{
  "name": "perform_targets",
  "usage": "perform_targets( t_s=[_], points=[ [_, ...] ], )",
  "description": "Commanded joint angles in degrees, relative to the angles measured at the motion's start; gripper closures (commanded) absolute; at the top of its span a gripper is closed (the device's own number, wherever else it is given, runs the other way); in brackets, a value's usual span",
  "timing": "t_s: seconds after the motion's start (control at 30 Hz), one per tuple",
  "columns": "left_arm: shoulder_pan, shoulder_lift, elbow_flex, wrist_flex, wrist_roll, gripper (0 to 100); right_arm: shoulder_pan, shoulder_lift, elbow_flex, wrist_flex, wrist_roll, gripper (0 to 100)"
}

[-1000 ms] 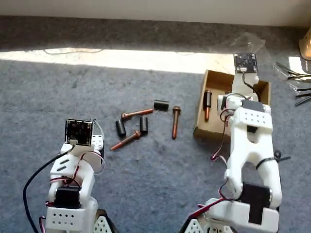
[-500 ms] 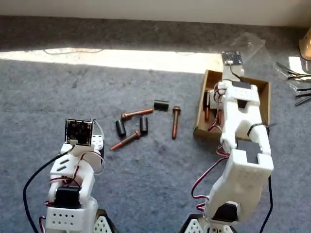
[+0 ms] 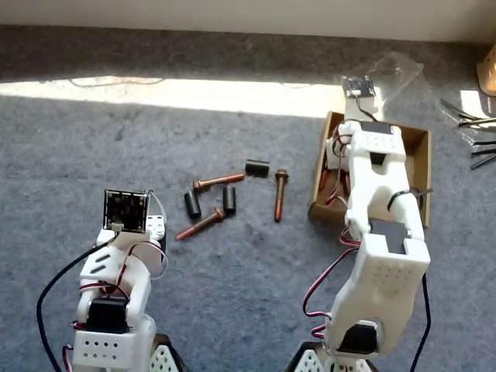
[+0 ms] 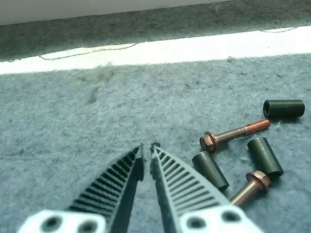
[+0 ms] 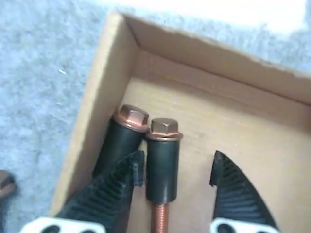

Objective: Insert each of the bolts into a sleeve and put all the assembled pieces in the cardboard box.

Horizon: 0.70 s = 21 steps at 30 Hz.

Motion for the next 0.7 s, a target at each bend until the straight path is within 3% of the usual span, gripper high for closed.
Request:
perform_targets(
  t_s=[0.0, 0.27, 0.47, 0.67],
  points=[
    [1.01, -0.75, 1.27, 0.26, -0.26, 96, -1.8, -2.86, -2.86, 0.4, 0.35, 79.3],
    [0.92, -0.75, 1.27, 0.26, -0.26, 96, -3.47, -16.75, -2.68, 7.25, 0.44, 79.3],
    [-2.42, -0.75, 1.1, 0.26, -0.26, 96, -8.66, -28.0, -2.59, 14.81, 0.53, 79.3],
    [-3.91, -0.75, 0.92, 0.53, -0.09, 96, -14.99, -35.38, -1.8, 15.87, 0.79, 79.3]
  ],
)
